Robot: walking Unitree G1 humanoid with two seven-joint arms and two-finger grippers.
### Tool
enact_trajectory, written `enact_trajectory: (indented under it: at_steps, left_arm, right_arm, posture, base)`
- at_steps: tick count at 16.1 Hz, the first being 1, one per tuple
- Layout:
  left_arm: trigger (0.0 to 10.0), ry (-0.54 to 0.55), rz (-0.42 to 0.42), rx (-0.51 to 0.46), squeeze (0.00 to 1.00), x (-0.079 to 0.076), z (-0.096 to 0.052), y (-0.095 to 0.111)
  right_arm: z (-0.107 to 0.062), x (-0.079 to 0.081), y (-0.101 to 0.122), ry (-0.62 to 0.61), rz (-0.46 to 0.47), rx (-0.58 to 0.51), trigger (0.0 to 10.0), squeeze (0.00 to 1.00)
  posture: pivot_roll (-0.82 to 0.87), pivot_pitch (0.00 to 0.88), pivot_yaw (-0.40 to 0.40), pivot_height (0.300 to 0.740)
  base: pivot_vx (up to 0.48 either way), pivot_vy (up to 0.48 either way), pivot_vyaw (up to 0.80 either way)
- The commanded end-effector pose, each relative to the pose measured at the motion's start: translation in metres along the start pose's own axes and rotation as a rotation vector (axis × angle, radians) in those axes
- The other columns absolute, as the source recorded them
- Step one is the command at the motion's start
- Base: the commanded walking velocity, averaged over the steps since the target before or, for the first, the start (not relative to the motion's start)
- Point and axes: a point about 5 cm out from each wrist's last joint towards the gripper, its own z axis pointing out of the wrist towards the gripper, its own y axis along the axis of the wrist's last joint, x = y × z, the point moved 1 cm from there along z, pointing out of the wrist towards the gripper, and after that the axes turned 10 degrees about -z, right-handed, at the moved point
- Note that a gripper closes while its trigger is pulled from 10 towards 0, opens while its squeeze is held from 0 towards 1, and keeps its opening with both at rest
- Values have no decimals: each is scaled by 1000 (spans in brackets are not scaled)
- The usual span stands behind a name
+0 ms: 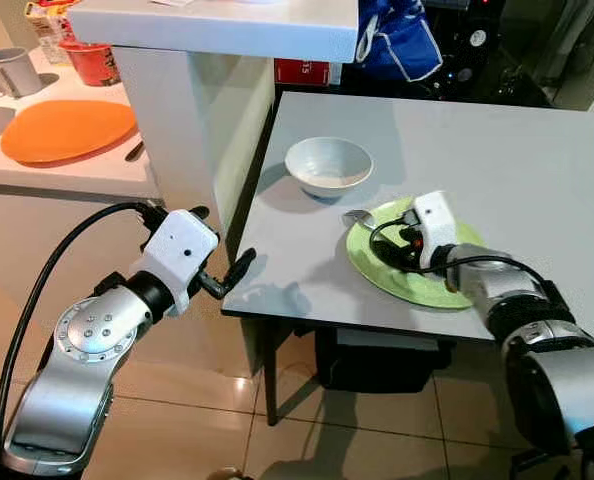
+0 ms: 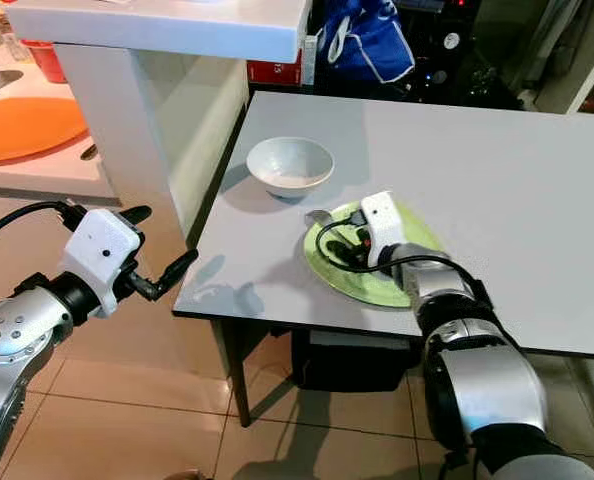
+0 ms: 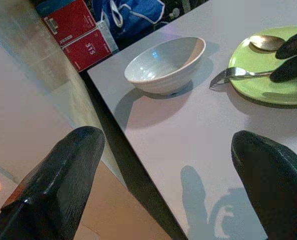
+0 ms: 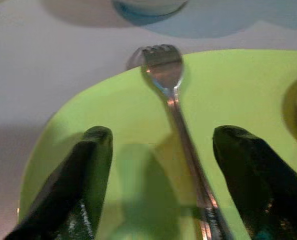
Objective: Setting the table
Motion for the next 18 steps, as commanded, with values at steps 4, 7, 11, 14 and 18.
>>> enact_trajectory:
  at_steps: [4,7,11,14,18]
  left_arm:
    - [10000,-58,-2,16,0,-11,-4,2]
    - [10000,-47,-2,25,0,-8,-4,0]
    - [10000,-53,-4,28,0,-10,-3,0]
    - [10000,-53,-2,25,0,-9,-1,1]
    - [10000,-39,9,20,0,-5,-1,3]
  right_arm:
    - [4,2,-1,-12,-59,105,10000,0]
    - [4,4,-6,-11,-21,133,6000,0]
    - [3,2,-7,-26,17,145,0,0]
    - [2,-1,-4,-50,54,133,0,0]
    - [2,-4,2,-67,62,108,0,0]
  posture:
    - [179,0,18,740]
    - [179,0,16,740]
    - [177,0,16,740]
    - [176,0,16,740]
    - [181,0,13,740]
  base:
    - [0,0,0]
    - [0,0,0]
    - [0,0,0]
    - [0,0,0]
    - [0,0,0]
